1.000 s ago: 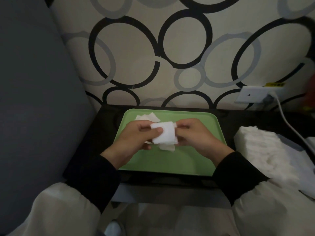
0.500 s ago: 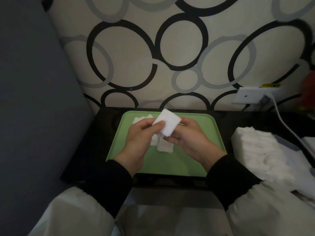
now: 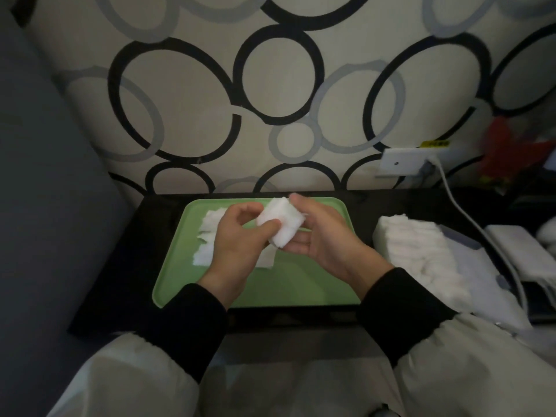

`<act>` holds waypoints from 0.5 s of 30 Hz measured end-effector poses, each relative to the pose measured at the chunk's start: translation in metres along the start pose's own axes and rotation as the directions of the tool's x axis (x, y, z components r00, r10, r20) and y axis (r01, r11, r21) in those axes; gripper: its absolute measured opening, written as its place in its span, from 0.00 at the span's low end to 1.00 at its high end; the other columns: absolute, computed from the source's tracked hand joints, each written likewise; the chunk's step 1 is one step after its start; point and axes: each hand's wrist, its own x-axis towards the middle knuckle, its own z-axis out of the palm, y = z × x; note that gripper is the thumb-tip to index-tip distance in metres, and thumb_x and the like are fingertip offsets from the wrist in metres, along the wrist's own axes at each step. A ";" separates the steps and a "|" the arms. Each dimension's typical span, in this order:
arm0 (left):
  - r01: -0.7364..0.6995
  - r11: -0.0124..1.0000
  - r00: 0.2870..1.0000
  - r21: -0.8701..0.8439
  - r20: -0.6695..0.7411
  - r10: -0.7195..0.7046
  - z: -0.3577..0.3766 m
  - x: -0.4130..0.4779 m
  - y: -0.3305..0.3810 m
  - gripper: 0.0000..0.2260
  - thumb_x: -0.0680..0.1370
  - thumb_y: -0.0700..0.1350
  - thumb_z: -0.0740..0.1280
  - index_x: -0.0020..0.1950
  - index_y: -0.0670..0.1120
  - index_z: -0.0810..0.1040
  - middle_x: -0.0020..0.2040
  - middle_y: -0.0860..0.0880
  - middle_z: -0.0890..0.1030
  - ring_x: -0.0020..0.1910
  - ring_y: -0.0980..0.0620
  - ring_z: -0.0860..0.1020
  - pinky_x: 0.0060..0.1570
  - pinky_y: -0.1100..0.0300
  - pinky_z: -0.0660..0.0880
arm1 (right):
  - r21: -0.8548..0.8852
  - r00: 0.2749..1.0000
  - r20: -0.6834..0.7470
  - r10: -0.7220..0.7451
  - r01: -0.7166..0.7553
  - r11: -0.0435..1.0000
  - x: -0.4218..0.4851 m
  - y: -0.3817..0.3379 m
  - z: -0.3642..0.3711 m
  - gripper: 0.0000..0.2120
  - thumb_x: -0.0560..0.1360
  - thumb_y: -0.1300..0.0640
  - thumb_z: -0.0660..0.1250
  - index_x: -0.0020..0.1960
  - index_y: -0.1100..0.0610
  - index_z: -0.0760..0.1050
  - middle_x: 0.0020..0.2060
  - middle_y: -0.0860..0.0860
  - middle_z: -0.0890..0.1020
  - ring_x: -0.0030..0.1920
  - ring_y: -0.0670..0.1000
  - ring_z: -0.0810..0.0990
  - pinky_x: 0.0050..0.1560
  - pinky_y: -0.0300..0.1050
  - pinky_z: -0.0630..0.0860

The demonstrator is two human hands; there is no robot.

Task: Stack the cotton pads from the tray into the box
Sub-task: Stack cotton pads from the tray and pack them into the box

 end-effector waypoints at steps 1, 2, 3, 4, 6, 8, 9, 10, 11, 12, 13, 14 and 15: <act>-0.033 0.999 0.999 0.031 0.019 0.033 0.006 -0.001 0.000 0.14 0.72 0.38 0.76 0.54 0.48 0.78 0.55 0.49 0.82 0.56 0.53 0.81 0.52 0.57 0.80 | -0.075 1.000 -0.005 -0.022 0.022 0.997 -0.003 -0.002 -0.008 0.18 0.77 0.54 0.70 0.63 0.63 0.74 0.54 0.60 0.84 0.49 0.60 0.86 0.49 0.54 0.83; -0.067 0.996 0.997 0.051 0.041 0.064 0.008 -0.003 0.003 0.15 0.71 0.38 0.77 0.55 0.48 0.78 0.54 0.50 0.82 0.53 0.57 0.82 0.50 0.62 0.79 | -0.151 0.999 0.002 -0.045 0.044 0.988 -0.005 -0.004 -0.014 0.19 0.76 0.56 0.72 0.63 0.63 0.75 0.53 0.59 0.84 0.50 0.59 0.86 0.49 0.52 0.83; -0.095 0.994 0.993 0.056 0.071 0.091 0.014 -0.005 0.005 0.16 0.71 0.38 0.77 0.55 0.47 0.78 0.53 0.50 0.82 0.50 0.60 0.82 0.47 0.65 0.78 | -0.220 0.998 0.006 -0.070 0.070 0.973 -0.009 -0.008 -0.024 0.18 0.75 0.59 0.72 0.63 0.63 0.75 0.52 0.59 0.85 0.50 0.58 0.86 0.49 0.51 0.83; -0.110 0.993 0.990 0.051 0.096 0.105 0.021 -0.007 0.007 0.17 0.70 0.37 0.77 0.55 0.47 0.77 0.52 0.48 0.82 0.47 0.59 0.83 0.44 0.67 0.78 | -0.286 0.995 0.015 -0.097 0.097 0.953 -0.013 -0.012 -0.035 0.17 0.75 0.62 0.72 0.62 0.63 0.77 0.52 0.59 0.85 0.50 0.57 0.86 0.49 0.50 0.83; -0.128 0.991 0.984 0.049 0.134 0.120 0.034 -0.012 0.008 0.16 0.71 0.36 0.77 0.55 0.46 0.77 0.48 0.45 0.84 0.42 0.53 0.85 0.42 0.62 0.80 | -0.403 0.989 0.026 -0.143 0.142 0.904 -0.022 -0.020 -0.058 0.13 0.75 0.65 0.71 0.59 0.65 0.78 0.50 0.59 0.85 0.49 0.55 0.85 0.47 0.48 0.83; -0.137 0.989 0.976 0.063 0.180 0.124 0.049 -0.020 0.010 0.13 0.72 0.36 0.76 0.53 0.44 0.77 0.41 0.43 0.85 0.39 0.47 0.85 0.40 0.57 0.82 | -0.500 0.982 0.023 -0.189 0.175 0.848 -0.034 -0.030 -0.080 0.10 0.76 0.65 0.70 0.57 0.66 0.79 0.48 0.60 0.85 0.47 0.54 0.84 0.47 0.49 0.82; -0.132 0.989 0.970 0.064 0.214 0.116 0.057 -0.023 0.010 0.11 0.74 0.37 0.75 0.52 0.44 0.77 0.39 0.42 0.85 0.36 0.46 0.85 0.37 0.57 0.82 | -0.544 0.976 0.013 -0.217 0.189 0.817 -0.040 -0.035 -0.090 0.09 0.76 0.66 0.70 0.55 0.67 0.79 0.46 0.60 0.84 0.45 0.54 0.83 0.46 0.49 0.81; -0.119 0.991 0.960 0.067 0.261 0.098 0.068 -0.027 0.009 0.09 0.75 0.37 0.74 0.52 0.44 0.76 0.37 0.43 0.85 0.34 0.46 0.85 0.35 0.57 0.81 | -0.577 0.967 -0.015 -0.253 0.198 0.793 -0.050 -0.041 -0.104 0.08 0.76 0.66 0.69 0.53 0.68 0.79 0.44 0.60 0.83 0.44 0.54 0.82 0.45 0.49 0.80; -0.112 0.990 0.949 0.085 0.303 0.081 0.075 -0.030 0.008 0.08 0.76 0.39 0.73 0.52 0.45 0.76 0.37 0.43 0.85 0.33 0.45 0.84 0.34 0.56 0.80 | -0.591 0.956 -0.052 -0.288 0.203 0.781 -0.056 -0.047 -0.114 0.06 0.75 0.66 0.69 0.51 0.67 0.79 0.42 0.59 0.83 0.44 0.53 0.82 0.44 0.48 0.81; -0.130 0.984 0.937 0.122 0.340 0.082 0.084 -0.033 0.006 0.07 0.77 0.42 0.73 0.51 0.47 0.76 0.37 0.45 0.86 0.33 0.45 0.84 0.35 0.55 0.79 | -0.596 0.942 -0.102 -0.321 0.200 0.777 -0.063 -0.053 -0.126 0.04 0.75 0.67 0.69 0.50 0.65 0.79 0.41 0.58 0.83 0.44 0.54 0.82 0.44 0.49 0.81; -0.191 0.966 0.921 0.176 0.373 0.114 0.094 -0.034 0.003 0.07 0.76 0.44 0.74 0.50 0.49 0.77 0.38 0.47 0.85 0.35 0.47 0.84 0.37 0.55 0.79 | -0.602 0.924 -0.156 -0.351 0.193 0.775 -0.070 -0.059 -0.139 0.04 0.75 0.67 0.70 0.49 0.64 0.79 0.42 0.58 0.84 0.45 0.55 0.83 0.46 0.50 0.82; -0.284 0.928 0.896 0.242 0.410 0.168 0.106 -0.036 -0.001 0.08 0.74 0.47 0.75 0.50 0.51 0.78 0.40 0.51 0.85 0.38 0.50 0.84 0.40 0.56 0.79 | -0.612 0.906 -0.196 -0.374 0.185 0.769 -0.078 -0.063 -0.152 0.04 0.74 0.68 0.70 0.49 0.64 0.79 0.43 0.58 0.84 0.47 0.55 0.84 0.49 0.53 0.82; -0.388 0.866 0.860 0.315 0.463 0.216 0.115 -0.037 -0.004 0.11 0.72 0.50 0.77 0.50 0.52 0.78 0.44 0.54 0.84 0.43 0.55 0.82 0.45 0.60 0.77 | -0.618 0.896 -0.218 -0.387 0.181 0.765 -0.083 -0.066 -0.162 0.05 0.73 0.68 0.69 0.49 0.64 0.79 0.44 0.58 0.84 0.48 0.56 0.84 0.51 0.56 0.81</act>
